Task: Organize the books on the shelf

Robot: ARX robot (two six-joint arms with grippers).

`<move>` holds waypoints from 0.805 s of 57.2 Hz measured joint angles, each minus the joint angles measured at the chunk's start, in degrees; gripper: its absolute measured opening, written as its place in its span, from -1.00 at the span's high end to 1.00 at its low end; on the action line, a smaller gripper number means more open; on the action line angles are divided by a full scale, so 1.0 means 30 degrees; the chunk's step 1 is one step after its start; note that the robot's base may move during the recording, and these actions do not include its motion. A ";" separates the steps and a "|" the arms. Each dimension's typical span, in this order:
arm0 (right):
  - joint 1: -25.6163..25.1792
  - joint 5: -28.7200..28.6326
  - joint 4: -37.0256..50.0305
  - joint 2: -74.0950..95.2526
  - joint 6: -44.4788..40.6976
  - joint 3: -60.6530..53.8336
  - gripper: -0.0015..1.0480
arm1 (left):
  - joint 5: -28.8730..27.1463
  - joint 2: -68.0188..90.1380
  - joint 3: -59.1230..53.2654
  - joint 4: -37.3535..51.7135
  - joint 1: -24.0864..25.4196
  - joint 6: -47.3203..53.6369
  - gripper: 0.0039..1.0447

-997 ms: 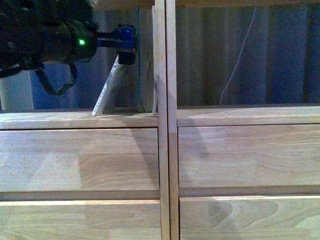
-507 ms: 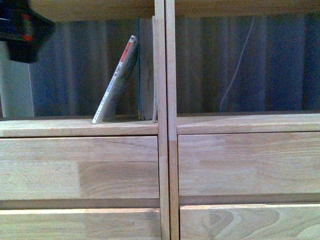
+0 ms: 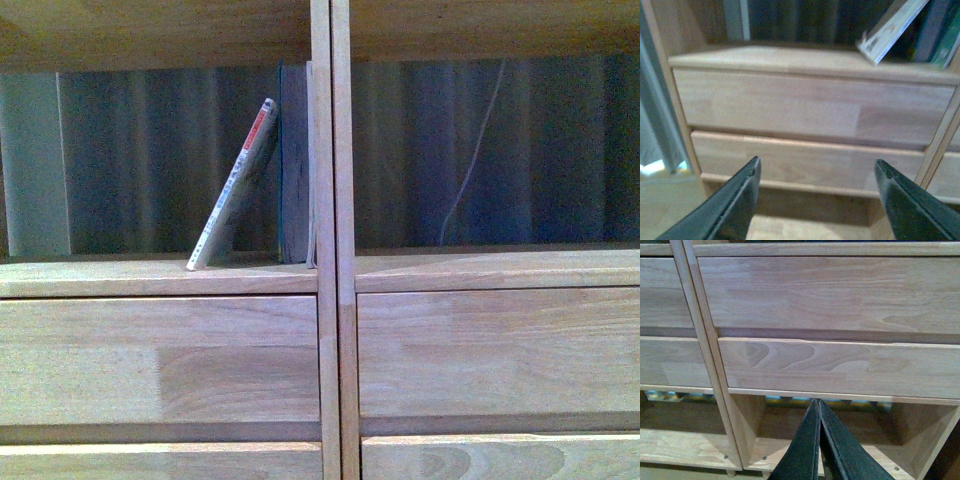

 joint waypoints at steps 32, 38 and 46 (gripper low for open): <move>0.0007 0.0000 0.0000 -0.0007 0.0000 0.0000 0.94 | -0.3220 -0.4670 -0.4138 -0.0801 -0.3271 0.0226 0.95; 0.0007 -0.0007 0.0000 -0.0007 0.0000 0.0000 0.94 | -0.3220 -0.5013 -0.4546 -0.0663 -0.3271 0.0226 0.95; 0.0007 -0.0007 0.0000 -0.0007 0.0000 0.0000 0.94 | -0.3220 -0.5399 -0.5064 -0.0576 -0.3271 0.0226 0.95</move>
